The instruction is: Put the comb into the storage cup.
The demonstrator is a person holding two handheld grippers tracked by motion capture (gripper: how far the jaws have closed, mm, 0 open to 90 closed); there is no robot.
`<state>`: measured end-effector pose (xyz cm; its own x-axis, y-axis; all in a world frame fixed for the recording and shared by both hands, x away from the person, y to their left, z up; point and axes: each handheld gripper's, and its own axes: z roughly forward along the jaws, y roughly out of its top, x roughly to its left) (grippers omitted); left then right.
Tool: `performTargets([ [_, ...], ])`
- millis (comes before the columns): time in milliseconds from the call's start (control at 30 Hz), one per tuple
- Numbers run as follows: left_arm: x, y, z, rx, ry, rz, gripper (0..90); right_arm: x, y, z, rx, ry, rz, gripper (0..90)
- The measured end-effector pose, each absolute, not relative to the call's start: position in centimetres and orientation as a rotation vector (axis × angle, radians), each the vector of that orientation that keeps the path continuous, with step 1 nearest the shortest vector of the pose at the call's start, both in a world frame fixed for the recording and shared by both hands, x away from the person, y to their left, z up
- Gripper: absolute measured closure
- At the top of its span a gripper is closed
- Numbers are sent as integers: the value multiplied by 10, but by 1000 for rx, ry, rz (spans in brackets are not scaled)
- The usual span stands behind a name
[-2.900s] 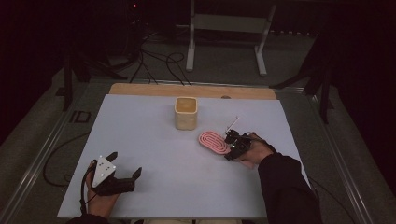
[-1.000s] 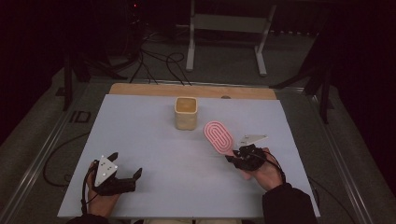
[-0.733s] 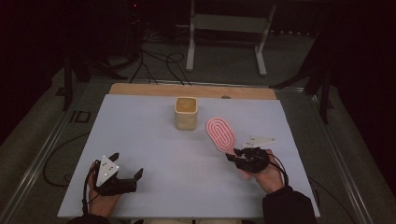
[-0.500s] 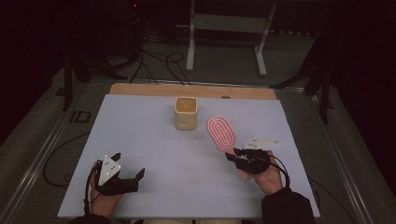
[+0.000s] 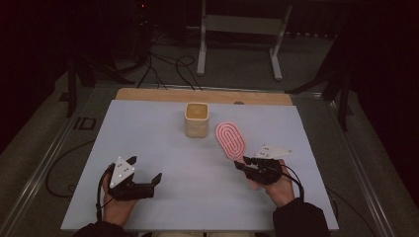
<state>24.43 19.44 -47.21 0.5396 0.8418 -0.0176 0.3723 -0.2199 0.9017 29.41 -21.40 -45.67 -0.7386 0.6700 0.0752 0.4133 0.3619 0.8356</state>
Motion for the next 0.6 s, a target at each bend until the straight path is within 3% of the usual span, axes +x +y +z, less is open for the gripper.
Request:
performTargets([
  [600,271,139,-419,1850,848,570,1,294,-209,-448,927,2311,1354,699],
])
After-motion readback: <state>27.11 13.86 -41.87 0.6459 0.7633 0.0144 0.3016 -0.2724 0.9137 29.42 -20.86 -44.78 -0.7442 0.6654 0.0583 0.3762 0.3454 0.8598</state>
